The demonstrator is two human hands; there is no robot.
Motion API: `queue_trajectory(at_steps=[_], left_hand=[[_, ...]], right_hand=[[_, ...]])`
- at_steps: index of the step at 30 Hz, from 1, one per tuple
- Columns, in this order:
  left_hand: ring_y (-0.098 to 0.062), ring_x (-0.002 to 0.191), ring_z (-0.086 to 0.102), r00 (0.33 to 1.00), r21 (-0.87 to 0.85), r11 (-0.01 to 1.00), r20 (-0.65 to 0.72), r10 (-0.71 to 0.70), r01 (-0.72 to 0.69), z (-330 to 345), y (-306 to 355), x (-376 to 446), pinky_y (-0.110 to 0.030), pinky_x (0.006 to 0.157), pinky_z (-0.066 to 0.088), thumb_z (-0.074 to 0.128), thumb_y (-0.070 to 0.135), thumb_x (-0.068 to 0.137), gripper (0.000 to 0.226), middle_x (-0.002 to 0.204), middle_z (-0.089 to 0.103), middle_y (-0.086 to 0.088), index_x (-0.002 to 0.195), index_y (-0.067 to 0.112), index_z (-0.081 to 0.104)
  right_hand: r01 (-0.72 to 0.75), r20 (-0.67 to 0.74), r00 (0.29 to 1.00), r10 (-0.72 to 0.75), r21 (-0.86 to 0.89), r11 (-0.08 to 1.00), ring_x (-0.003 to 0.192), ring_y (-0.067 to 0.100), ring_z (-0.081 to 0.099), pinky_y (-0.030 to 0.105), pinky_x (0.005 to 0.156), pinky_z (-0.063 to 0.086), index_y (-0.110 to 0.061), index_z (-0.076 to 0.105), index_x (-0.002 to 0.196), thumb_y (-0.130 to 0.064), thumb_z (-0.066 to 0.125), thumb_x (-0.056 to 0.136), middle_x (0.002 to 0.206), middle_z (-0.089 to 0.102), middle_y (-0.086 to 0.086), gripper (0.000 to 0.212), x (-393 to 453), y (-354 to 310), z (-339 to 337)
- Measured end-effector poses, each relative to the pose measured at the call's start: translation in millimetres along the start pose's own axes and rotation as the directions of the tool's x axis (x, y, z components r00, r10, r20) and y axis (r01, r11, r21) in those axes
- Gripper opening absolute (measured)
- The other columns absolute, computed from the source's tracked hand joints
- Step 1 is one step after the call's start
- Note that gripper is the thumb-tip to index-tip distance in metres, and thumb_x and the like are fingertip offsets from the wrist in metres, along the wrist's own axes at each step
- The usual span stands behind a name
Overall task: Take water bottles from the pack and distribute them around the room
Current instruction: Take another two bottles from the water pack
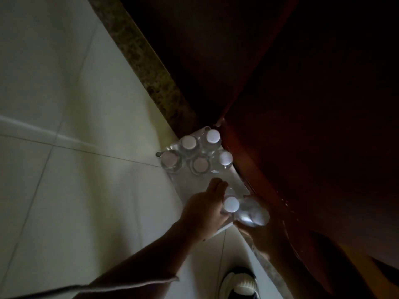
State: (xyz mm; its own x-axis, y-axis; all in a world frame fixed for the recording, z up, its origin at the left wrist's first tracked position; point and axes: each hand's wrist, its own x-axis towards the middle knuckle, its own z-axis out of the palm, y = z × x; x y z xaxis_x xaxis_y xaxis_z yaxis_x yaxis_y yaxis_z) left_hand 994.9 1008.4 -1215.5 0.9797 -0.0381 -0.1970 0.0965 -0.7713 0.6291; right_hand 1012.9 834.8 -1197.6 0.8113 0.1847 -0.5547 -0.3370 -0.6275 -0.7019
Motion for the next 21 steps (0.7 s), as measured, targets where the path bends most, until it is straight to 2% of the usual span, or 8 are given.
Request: queue_trajectory(at_steps=[4,7,9,12,14,17,19,21], left_hand=[[-0.008,0.071,0.066,0.987,-0.135,0.989,-0.14,-0.074,0.055,-87,35,-33,-0.017,0.055,0.051,0.066,0.057,0.07,0.052,0.101,0.066,0.007,0.102,0.017,0.064],[-0.006,0.087,0.065,0.963,-0.326,0.934,-0.166,-0.211,0.148,-172,72,-45,-0.022,0.07,0.054,0.074,0.058,0.061,0.057,0.101,0.067,0.011,0.105,0.023,0.062],[-0.002,0.093,0.062,0.938,-0.464,0.863,-0.162,-0.306,0.202,-236,96,-48,-0.011,0.073,0.047,0.078,0.056,0.054,0.062,0.101,0.067,0.013,0.107,0.028,0.062],[-0.003,0.087,0.069,0.933,-0.627,0.755,-0.122,-0.338,0.191,-334,131,-48,-0.007,0.068,0.049,0.089,0.032,0.058,0.051,0.091,0.073,0.009,0.103,0.026,0.065],[-0.012,0.084,0.073,0.948,-0.732,0.658,-0.054,-0.314,0.177,-403,157,-53,-0.021,0.073,0.057,0.088,0.005,0.066,0.04,0.088,0.076,0.001,0.097,0.02,0.068],[-0.032,0.088,0.07,0.953,-0.86,0.499,-0.055,-0.299,0.107,-505,204,-74,-0.052,0.084,0.057,0.082,-0.001,0.066,0.029,0.09,0.071,-0.012,0.09,0.012,0.072],[-0.028,0.084,0.07,0.943,-0.893,0.446,-0.093,-0.32,0.064,-568,243,-95,-0.053,0.085,0.056,0.083,0.014,0.061,0.028,0.086,0.072,-0.008,0.088,0.019,0.076],[-0.021,0.077,0.071,0.938,-0.92,0.392,-0.122,-0.325,0.015,-629,285,-113,-0.043,0.075,0.059,0.078,0.023,0.062,0.026,0.083,0.073,-0.004,0.088,0.021,0.075]], right_hand=[[0.048,-0.073,0.996,-0.04,0.104,0.993,0.086,-0.004,0.067,0.019,0.076,0.054,-0.031,0.061,0.108,-0.058,0.087,0.046,0.095,0.07,-0.015,0.073,-25,-69,-22],[0.128,-0.066,0.991,-0.115,0.252,0.959,0.09,0.006,0.071,0.027,0.079,0.056,-0.031,0.062,0.105,-0.046,0.093,0.046,0.096,0.074,-0.011,0.069,-45,-154,-46],[0.199,-0.065,0.98,-0.189,0.353,0.914,0.092,0.02,0.073,0.039,0.081,0.059,-0.016,0.064,0.109,-0.027,0.093,0.053,0.098,0.076,0.002,0.064,-57,-215,-59],[0.308,-0.041,0.939,-0.342,0.546,0.779,0.076,0.031,0.069,0.045,0.069,0.058,-0.014,0.066,0.095,0.006,0.082,0.065,0.082,0.072,0.009,0.04,-80,-314,-85],[0.36,-0.035,0.904,-0.426,0.598,0.715,0.074,0.034,0.063,0.053,0.069,0.053,-0.018,0.066,0.09,0.013,0.073,0.07,0.08,0.066,0.013,0.038,-102,-379,-104],[0.368,-0.042,0.89,-0.454,0.653,0.662,0.077,0.027,0.065,0.048,0.072,0.05,-0.021,0.065,0.094,0.003,0.071,0.075,0.083,0.066,0.005,0.032,-151,-476,-138],[0.411,-0.067,0.871,-0.486,0.643,0.647,0.083,0.019,0.067,0.041,0.073,0.052,-0.03,0.065,0.094,-0.012,0.075,0.071,0.086,0.068,-0.004,0.03,-191,-536,-161],[0.454,-0.071,0.839,-0.539,0.636,0.624,0.087,0.016,0.068,0.035,0.072,0.055,-0.034,0.066,0.094,-0.021,0.075,0.067,0.09,0.069,-0.006,0.031,-230,-597,-187]])
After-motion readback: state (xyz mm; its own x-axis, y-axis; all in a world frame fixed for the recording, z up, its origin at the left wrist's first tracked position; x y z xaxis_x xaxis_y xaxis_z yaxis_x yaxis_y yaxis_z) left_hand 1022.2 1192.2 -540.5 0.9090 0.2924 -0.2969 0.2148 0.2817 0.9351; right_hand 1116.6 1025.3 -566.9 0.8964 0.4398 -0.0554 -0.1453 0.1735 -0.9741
